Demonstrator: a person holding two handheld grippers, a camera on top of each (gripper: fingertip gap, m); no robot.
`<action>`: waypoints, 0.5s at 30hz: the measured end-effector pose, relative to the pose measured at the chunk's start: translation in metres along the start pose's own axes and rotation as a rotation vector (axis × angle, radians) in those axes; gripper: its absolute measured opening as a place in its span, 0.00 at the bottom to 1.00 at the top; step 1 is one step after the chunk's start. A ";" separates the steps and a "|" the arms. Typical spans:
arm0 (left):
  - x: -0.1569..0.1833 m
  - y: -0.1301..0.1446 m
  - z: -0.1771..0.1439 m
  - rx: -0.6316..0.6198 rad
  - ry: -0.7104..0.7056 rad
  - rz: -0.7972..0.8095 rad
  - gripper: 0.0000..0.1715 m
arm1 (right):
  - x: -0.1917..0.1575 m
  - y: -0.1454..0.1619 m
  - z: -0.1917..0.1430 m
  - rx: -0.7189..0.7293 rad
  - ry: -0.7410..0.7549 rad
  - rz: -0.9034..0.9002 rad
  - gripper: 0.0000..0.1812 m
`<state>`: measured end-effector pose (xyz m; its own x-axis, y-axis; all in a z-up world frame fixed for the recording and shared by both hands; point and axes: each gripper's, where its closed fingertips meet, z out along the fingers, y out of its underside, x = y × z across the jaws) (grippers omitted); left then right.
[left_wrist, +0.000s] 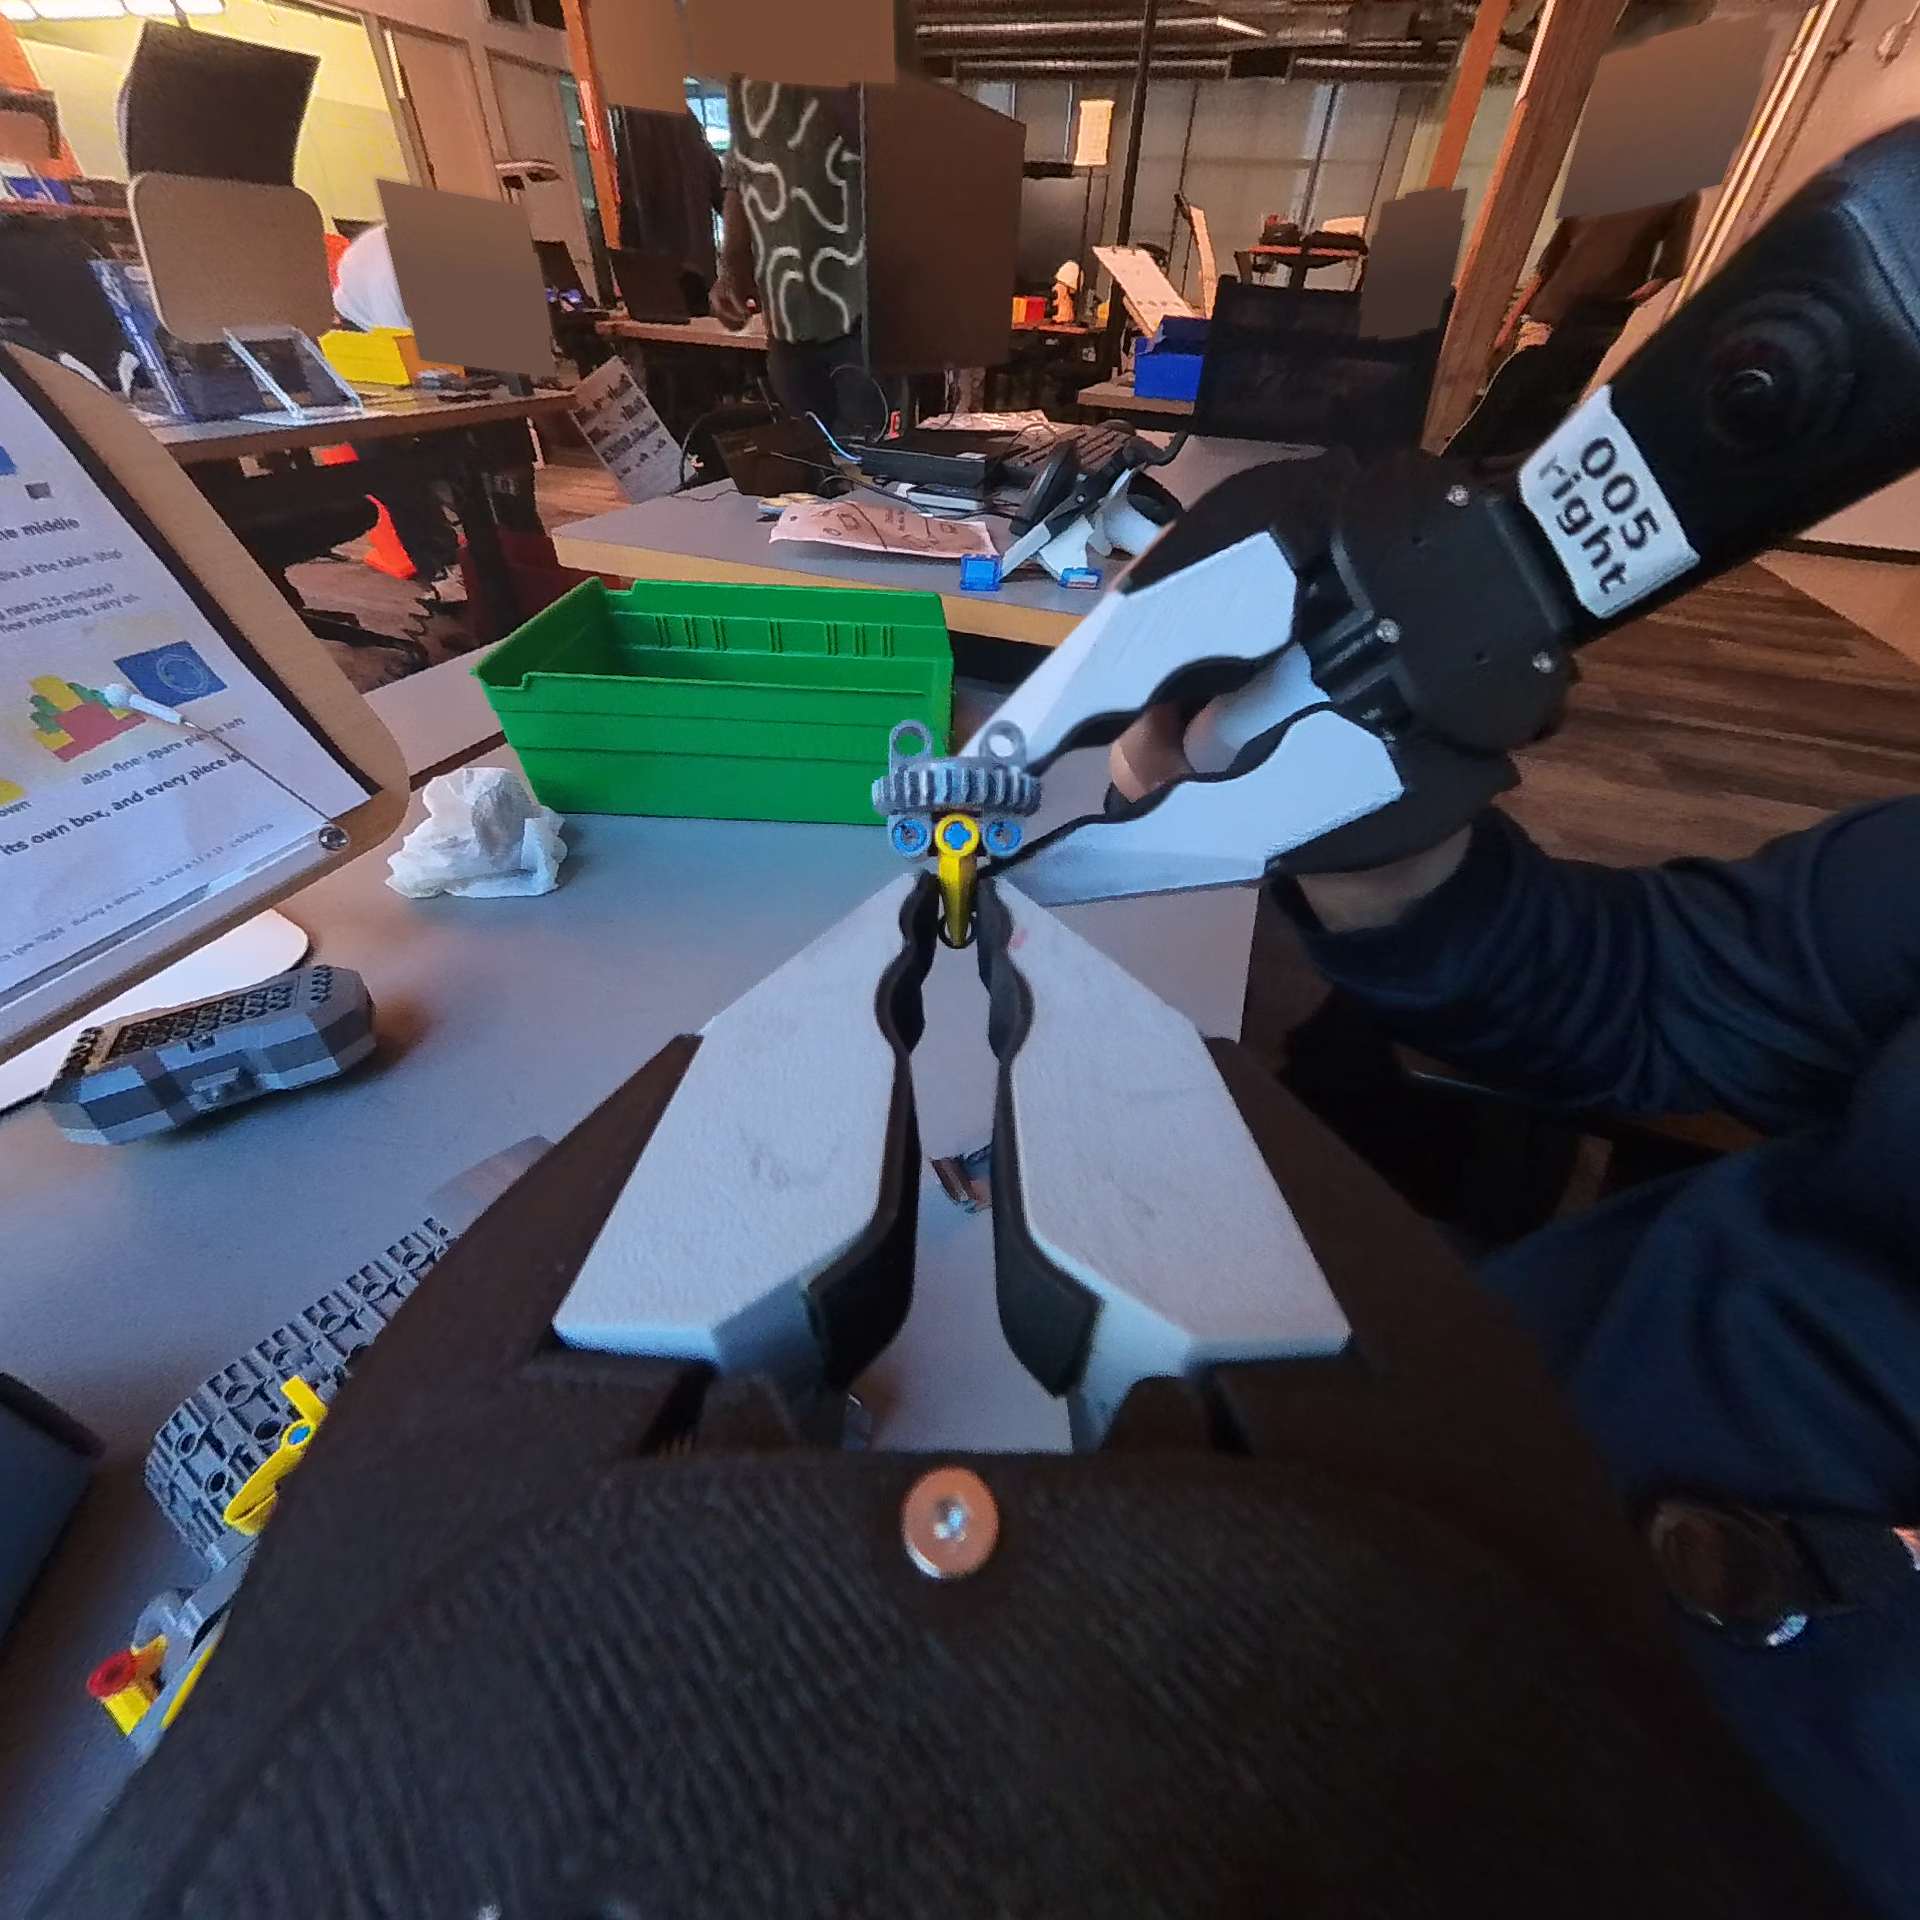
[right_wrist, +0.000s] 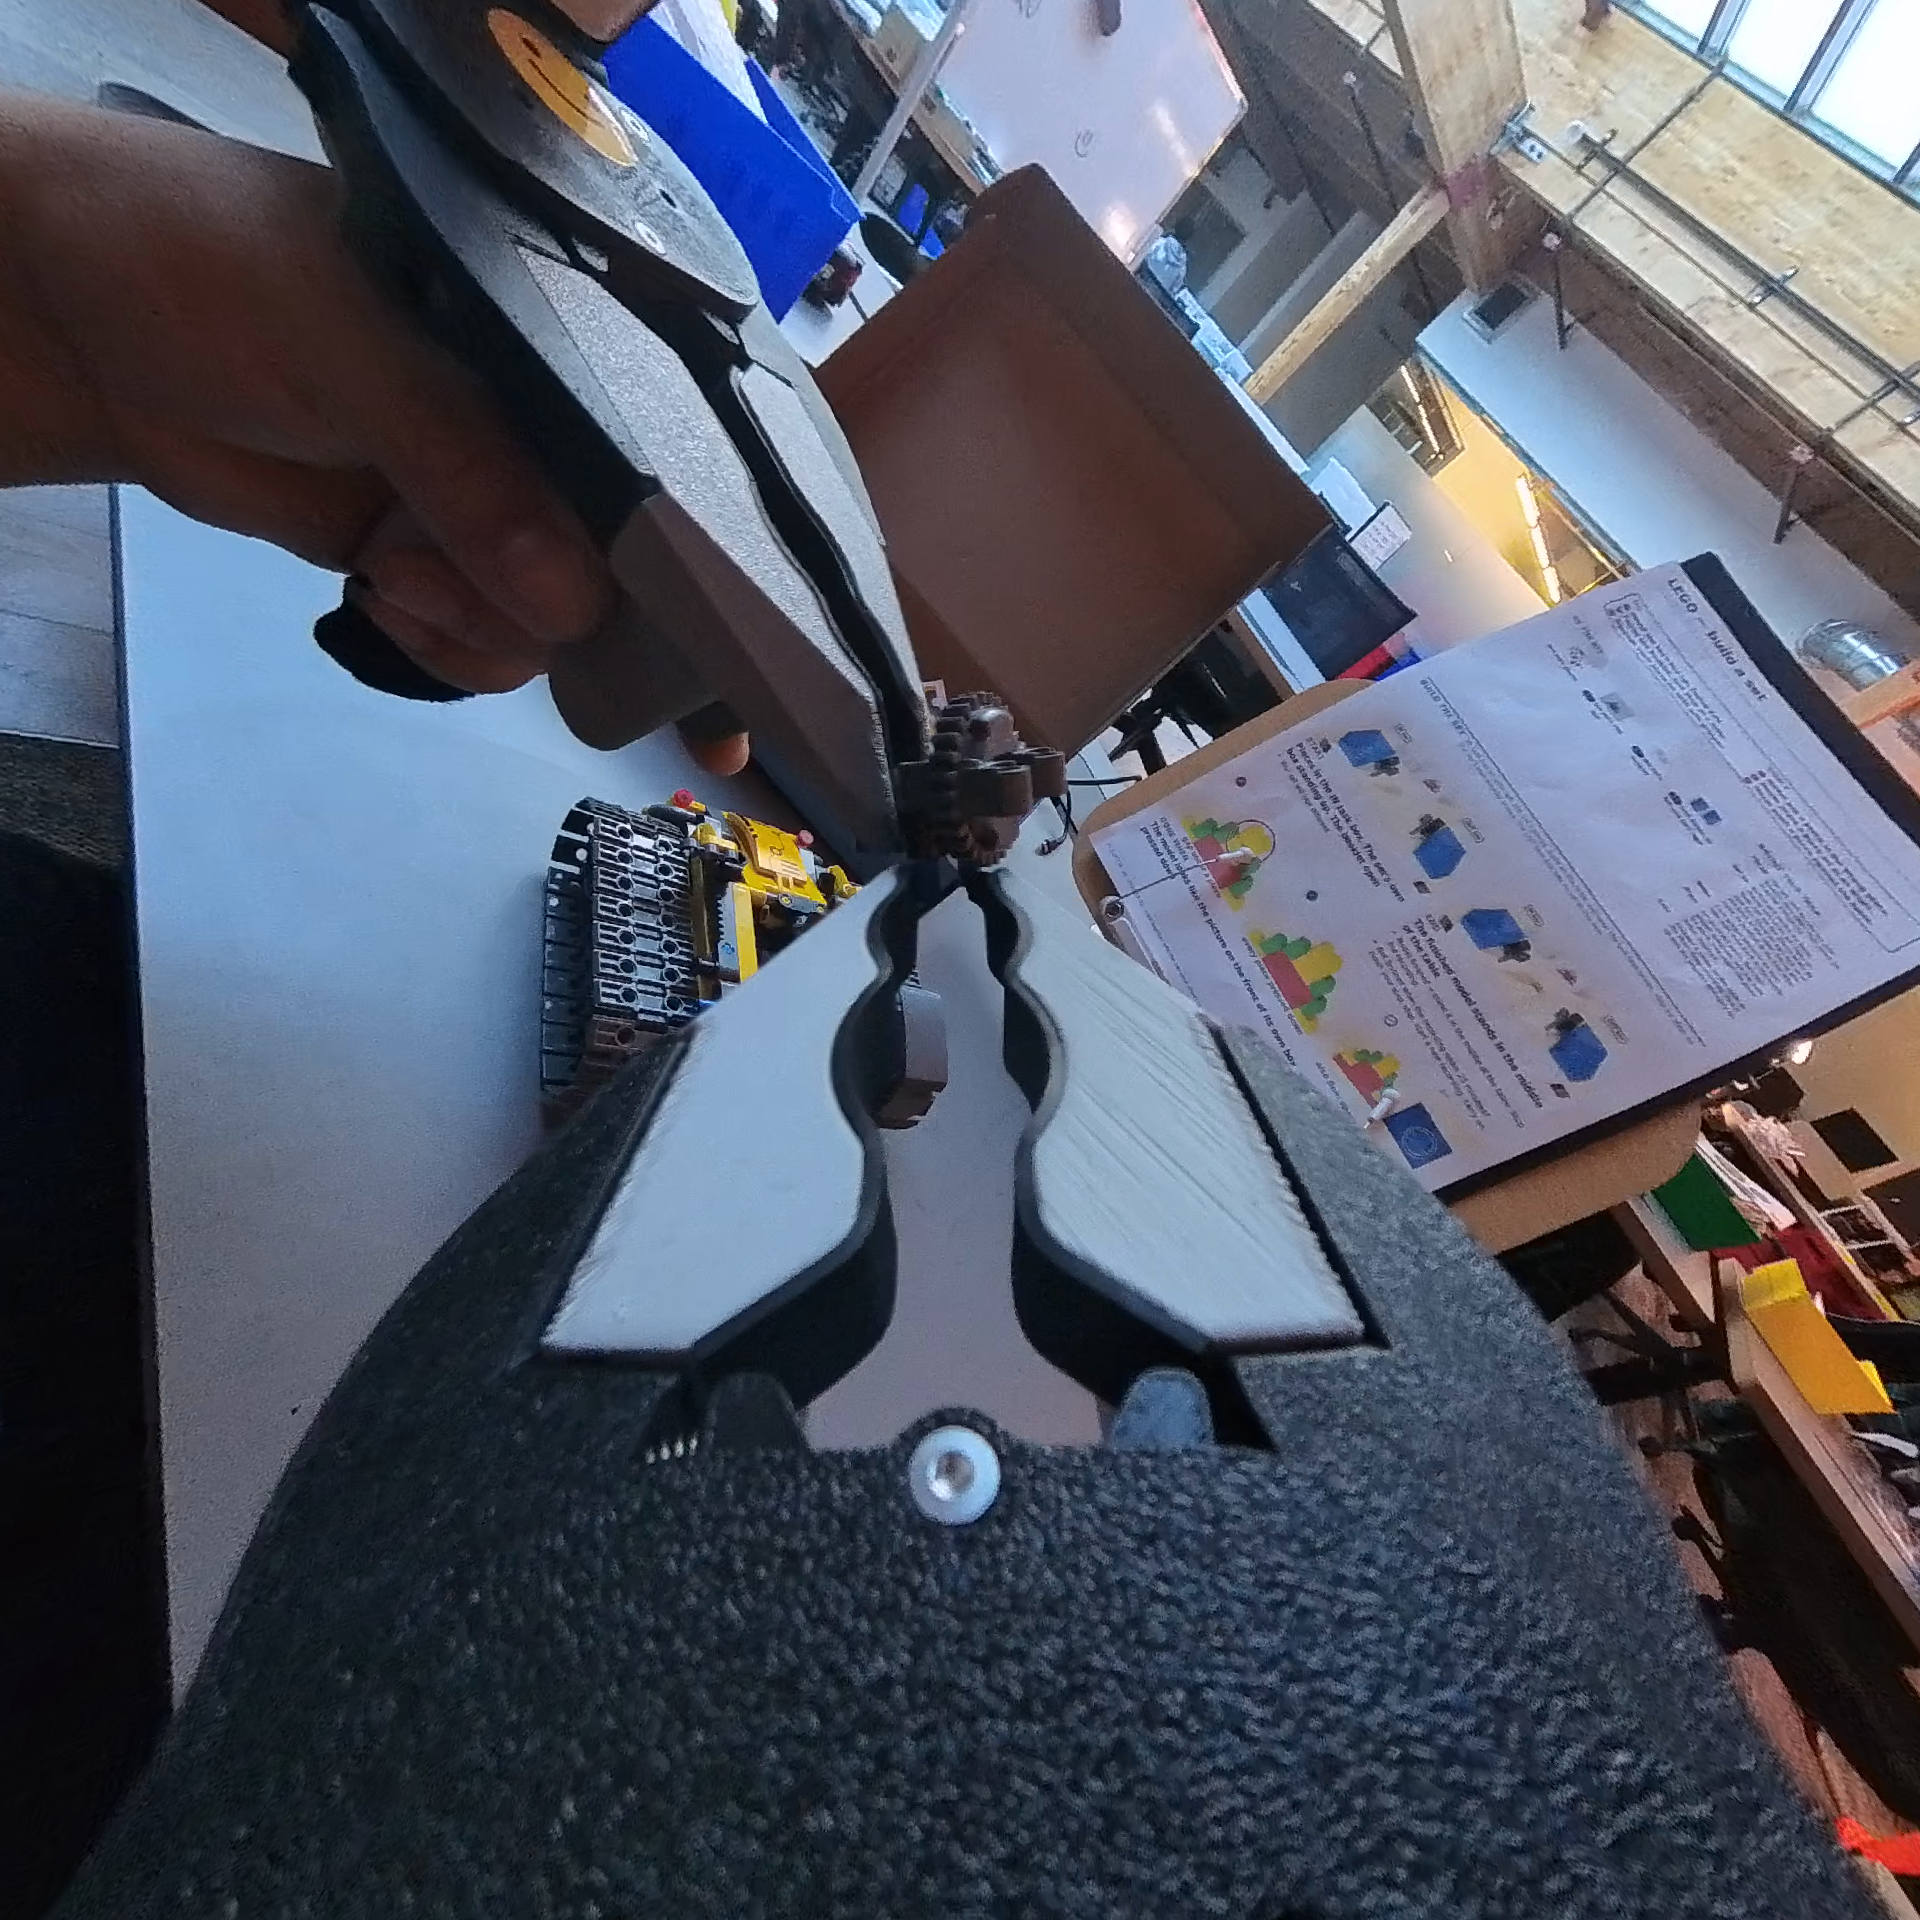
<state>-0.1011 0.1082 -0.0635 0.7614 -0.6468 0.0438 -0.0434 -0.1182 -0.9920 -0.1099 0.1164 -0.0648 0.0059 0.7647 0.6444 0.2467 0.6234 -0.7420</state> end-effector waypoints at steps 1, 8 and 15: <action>-0.001 0.000 0.000 0.001 0.000 -0.004 0.03 | -0.002 0.000 0.000 0.002 -0.007 -0.004 0.03; -0.001 0.000 -0.001 0.005 -0.011 0.012 0.03 | -0.004 0.001 0.002 0.005 -0.014 0.012 0.01; 0.000 -0.002 0.001 0.028 -0.016 0.034 0.03 | -0.004 0.001 0.000 0.009 -0.018 -0.005 0.01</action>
<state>-0.1005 0.1088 -0.0615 0.7702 -0.6377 0.0080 -0.0518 -0.0751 -0.9958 -0.1102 0.1138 -0.0680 -0.0133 0.7643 0.6448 0.2377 0.6288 -0.7404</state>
